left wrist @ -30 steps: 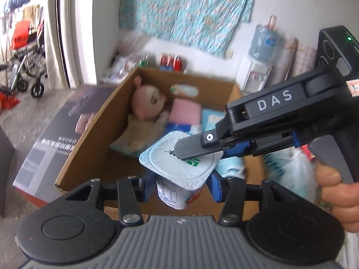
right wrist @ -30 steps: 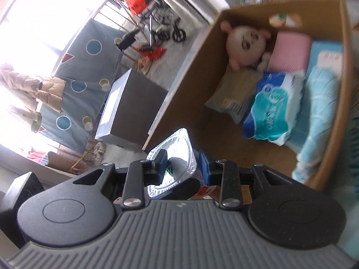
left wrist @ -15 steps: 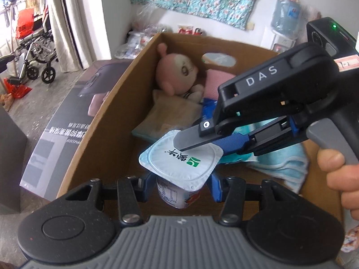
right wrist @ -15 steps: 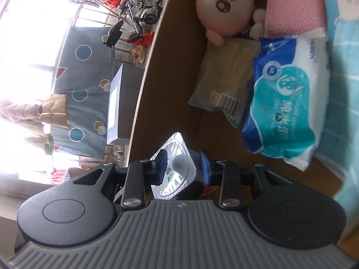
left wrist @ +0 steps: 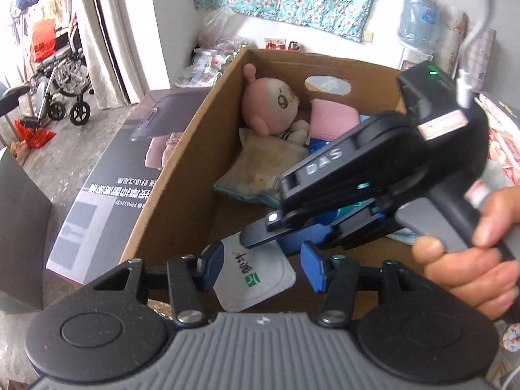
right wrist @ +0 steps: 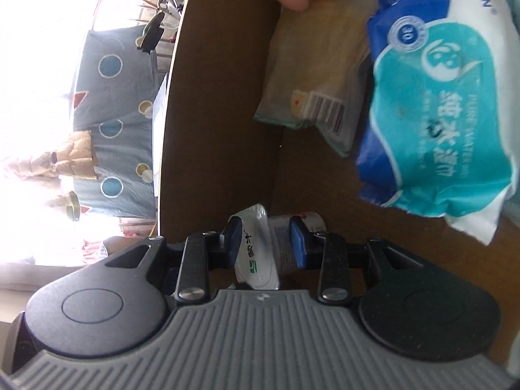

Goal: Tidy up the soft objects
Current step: 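Lower the yogurt cup into the box and open the right gripper, then grasp the green floral cloth with the right gripper while the left gripper grasps the orange-striped glove, then carry the green cloth with the right gripper while the left gripper carries the glove toward the box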

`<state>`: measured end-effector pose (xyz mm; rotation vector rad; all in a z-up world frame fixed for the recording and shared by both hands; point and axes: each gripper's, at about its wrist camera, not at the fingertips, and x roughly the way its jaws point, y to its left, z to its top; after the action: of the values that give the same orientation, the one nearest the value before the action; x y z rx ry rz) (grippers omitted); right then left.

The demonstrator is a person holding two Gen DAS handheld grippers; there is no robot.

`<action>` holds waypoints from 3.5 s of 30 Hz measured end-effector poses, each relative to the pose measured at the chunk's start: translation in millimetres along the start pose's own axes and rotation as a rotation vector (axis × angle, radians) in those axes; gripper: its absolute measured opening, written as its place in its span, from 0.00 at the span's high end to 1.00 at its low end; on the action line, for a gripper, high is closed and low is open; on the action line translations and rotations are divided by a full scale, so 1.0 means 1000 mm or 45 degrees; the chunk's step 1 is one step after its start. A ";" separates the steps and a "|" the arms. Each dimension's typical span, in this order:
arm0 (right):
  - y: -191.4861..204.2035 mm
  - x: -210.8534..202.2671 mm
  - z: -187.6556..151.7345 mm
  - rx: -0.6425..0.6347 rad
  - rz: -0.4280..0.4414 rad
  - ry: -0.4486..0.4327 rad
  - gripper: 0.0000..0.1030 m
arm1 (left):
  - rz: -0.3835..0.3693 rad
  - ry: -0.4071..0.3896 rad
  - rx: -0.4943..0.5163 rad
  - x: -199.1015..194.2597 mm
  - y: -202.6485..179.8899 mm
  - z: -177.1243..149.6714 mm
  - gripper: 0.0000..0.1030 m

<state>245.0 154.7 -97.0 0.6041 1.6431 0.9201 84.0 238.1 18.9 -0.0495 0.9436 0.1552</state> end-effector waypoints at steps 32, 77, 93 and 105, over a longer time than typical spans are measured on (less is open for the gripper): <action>-0.116 -0.370 -0.262 -0.189 -0.500 -0.883 0.41 | -0.589 -0.332 0.296 -0.078 -0.204 -0.093 0.27; -0.234 -0.349 -0.180 -0.127 -1.169 -0.705 0.87 | -0.518 -0.110 0.799 0.014 -0.336 -0.141 0.58; -0.185 -0.393 -0.241 0.000 -0.581 -0.977 0.89 | -0.833 0.065 0.389 -0.012 -0.278 -0.114 0.59; -0.169 -0.392 -0.259 -0.029 -0.529 -0.998 0.89 | -0.759 0.000 0.250 -0.008 -0.263 -0.100 0.59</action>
<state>112.2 -315.0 9.9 0.4913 0.9835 0.3198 39.4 -33.2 -39.8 -0.1468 0.9039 -0.4875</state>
